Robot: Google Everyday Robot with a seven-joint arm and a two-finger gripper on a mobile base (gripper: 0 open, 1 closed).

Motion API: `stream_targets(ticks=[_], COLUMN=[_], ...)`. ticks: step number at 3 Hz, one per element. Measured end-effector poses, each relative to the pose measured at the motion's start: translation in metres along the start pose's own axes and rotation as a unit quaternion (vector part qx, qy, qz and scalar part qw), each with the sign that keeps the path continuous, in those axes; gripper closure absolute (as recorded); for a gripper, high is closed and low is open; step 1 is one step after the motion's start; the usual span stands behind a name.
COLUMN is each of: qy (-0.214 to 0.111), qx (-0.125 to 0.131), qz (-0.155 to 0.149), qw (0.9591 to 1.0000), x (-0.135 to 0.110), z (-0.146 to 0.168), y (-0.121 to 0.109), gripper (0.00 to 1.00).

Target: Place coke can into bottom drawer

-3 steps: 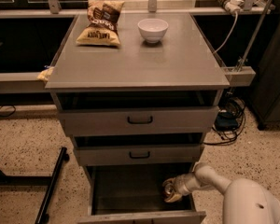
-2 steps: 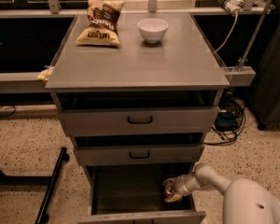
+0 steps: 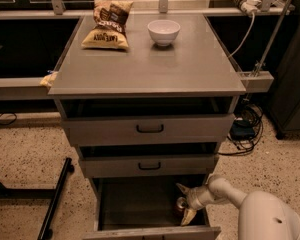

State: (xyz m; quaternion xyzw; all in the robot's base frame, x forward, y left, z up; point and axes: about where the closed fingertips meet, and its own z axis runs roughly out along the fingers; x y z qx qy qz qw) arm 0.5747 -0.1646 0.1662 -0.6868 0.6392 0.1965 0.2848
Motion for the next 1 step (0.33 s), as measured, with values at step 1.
stream_targets(ticks=[1], qy=[0.000], qx=[0.000], qz=[0.000], qw=[1.0000], x=[0.0000], z=[0.0000], y=[0.0000], gripper=[0.00])
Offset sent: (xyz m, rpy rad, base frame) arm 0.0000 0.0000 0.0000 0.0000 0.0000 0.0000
